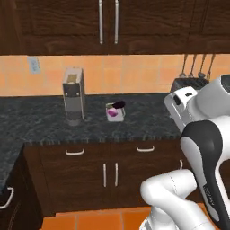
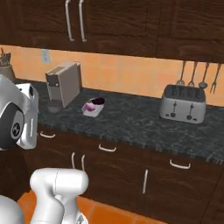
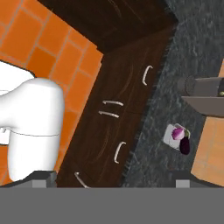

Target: Take the meat container that has the fish and place it on the second highest rack of the freezer. Then take the vegetable container that has the eggplant and onion and place it on the highest rack of the freezer.

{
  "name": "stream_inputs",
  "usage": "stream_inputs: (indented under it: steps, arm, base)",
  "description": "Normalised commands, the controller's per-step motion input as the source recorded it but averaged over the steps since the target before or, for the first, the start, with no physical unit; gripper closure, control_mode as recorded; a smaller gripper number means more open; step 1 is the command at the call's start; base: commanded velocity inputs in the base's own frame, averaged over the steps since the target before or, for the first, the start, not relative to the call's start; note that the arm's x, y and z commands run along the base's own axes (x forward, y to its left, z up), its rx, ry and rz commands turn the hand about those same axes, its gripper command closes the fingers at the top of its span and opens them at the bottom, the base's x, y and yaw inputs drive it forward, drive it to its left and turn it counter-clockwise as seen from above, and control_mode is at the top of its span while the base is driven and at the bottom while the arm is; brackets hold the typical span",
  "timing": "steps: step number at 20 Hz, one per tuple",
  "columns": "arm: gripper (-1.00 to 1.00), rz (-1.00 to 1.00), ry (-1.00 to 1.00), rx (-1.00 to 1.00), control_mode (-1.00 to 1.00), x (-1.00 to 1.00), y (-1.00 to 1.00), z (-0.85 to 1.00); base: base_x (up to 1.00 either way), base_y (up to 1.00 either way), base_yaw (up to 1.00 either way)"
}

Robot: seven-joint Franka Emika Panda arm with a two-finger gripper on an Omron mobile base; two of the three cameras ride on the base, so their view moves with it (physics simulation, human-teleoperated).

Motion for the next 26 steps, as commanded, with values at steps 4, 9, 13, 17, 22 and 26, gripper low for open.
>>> stream_inputs:
  steps: [4, 9, 13, 17, 22, 26]
  arm:
    - [-1.0, 0.0, 0.0, 0.0, 1.0, 0.0, 0.0, 0.0]
    - [-1.0, 0.0, 0.0, 0.0, 1.0, 0.0, 0.0, 0.0]
    - [-1.0, 0.0, 0.0, 0.0, 1.0, 0.0, 0.0, 0.0]
    - [-1.0, 0.0, 0.0, 0.0, 1.0, 0.0, 0.0, 0.0]
    - [-1.0, 0.0, 0.0, 0.0, 1.0, 0.0, 0.0, 0.0]
    - [-1.0, 0.0, 0.0, 0.0, 1.0, 0.0, 0.0, 0.0]
  base:
    - [0.69, 0.62, -0.44]
    - [0.5, 0.46, -0.27]
    - [0.49, 0.21, -0.16]
    - [0.55, 0.41, -0.2]
    - [0.42, 0.34, -0.17]
    - [0.14, 0.07, -0.04]
